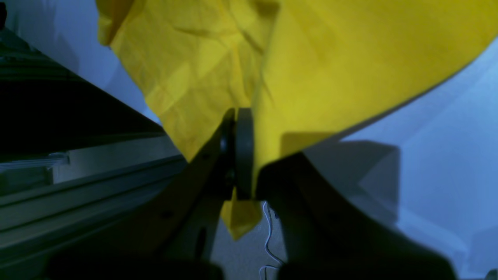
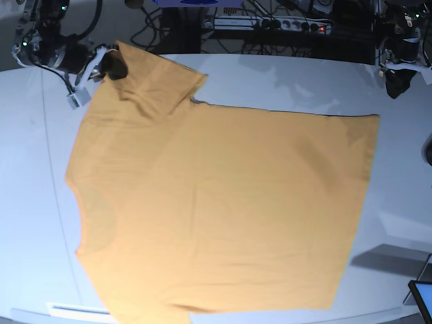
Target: Fold the T-shirt properly
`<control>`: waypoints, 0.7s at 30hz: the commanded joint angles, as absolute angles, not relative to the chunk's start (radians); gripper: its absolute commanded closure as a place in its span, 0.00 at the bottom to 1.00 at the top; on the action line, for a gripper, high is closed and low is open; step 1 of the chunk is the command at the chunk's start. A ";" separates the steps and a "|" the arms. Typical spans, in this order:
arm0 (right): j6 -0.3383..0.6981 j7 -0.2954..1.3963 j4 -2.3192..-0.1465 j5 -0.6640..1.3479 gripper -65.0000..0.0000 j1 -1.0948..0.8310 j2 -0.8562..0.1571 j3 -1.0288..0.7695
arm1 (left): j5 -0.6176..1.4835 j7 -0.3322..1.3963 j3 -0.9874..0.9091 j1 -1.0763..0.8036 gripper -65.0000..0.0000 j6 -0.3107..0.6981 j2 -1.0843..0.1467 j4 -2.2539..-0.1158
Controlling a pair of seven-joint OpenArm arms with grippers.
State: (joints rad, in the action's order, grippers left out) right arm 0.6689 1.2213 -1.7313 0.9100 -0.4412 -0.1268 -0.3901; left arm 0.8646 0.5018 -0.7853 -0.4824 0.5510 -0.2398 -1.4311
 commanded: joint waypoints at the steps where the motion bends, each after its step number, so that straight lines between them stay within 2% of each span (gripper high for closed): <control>1: 0.668 1.222 -1.742 0.906 0.99 -0.444 -0.136 -0.392 | 0.878 0.476 -0.789 -0.478 0.66 0.559 -0.266 -1.442; 8: 0.668 1.222 -1.742 0.906 0.99 -0.444 -0.136 -0.392 | 0.862 0.478 -0.786 -0.400 0.66 0.559 -0.329 -1.291; 13: 0.668 1.222 -1.742 0.906 0.99 -0.444 -0.136 -0.392 | 0.707 0.478 -0.780 -0.337 0.66 0.561 -0.332 -1.259; 21: 0.668 1.222 -1.742 0.906 0.99 -0.444 -0.136 -0.392 | 0.653 0.478 -0.639 -0.289 0.66 0.562 -0.328 -1.254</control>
State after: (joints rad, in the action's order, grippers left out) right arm 0.6689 1.2213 -1.7313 0.9096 -0.4412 -0.1284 -0.3901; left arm 0.6670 0.4389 -0.6422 -0.2878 0.5583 -0.3187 -1.2484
